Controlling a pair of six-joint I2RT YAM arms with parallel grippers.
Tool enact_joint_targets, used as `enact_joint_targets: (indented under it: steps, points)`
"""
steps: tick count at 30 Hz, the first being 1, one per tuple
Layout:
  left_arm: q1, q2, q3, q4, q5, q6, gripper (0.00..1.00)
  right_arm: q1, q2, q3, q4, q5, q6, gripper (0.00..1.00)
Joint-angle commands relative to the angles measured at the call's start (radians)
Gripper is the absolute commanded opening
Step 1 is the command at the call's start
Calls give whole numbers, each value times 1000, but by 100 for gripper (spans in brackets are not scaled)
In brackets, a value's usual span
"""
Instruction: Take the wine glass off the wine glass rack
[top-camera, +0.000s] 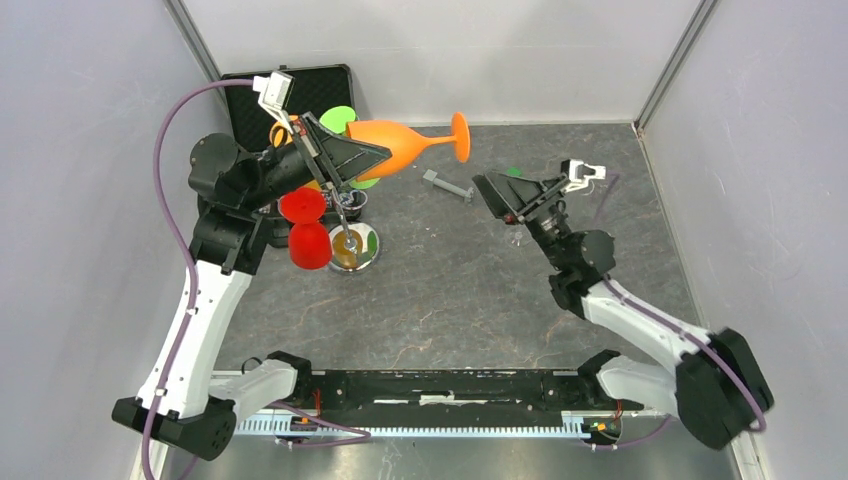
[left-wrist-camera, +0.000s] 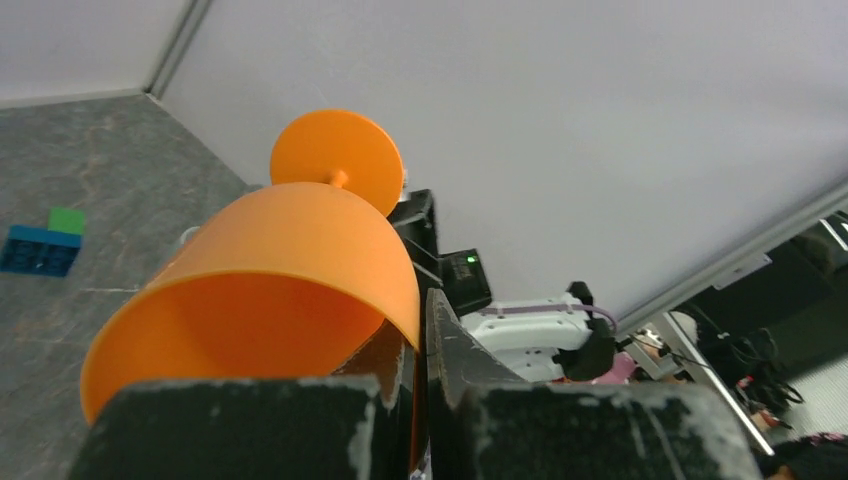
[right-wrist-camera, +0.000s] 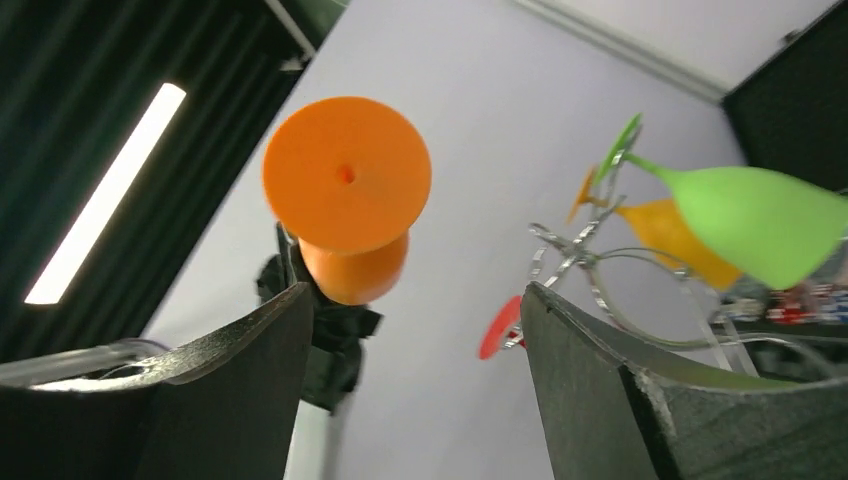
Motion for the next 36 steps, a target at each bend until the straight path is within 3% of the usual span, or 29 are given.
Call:
enact_joint_targets:
  steps: [1, 5, 9, 13, 20, 32, 36]
  points:
    - [-29, -22, 81, -227, -112, 191, 2, -21, -199, -66, -300, 3, -336, 80]
    - [-114, 12, 122, -378, -252, 284, 2, -21, -348, -30, -685, 59, -611, 78]
    - [-284, 79, 198, -525, -474, 391, 2, -21, -484, 39, -1075, 251, -805, 77]
    - [-407, 189, 291, -660, -662, 454, 2, -21, -596, 74, -1294, 384, -911, 77]
    - [-570, 430, 477, -881, -916, 525, 2, -21, -704, 88, -1450, 487, -971, 77]
    - [-633, 864, 694, -1006, -972, 589, 2, -21, -746, 109, -1560, 589, -1008, 78]
    - [-630, 990, 776, -1000, -916, 621, 2, -20, -760, 125, -1588, 637, -1027, 78]
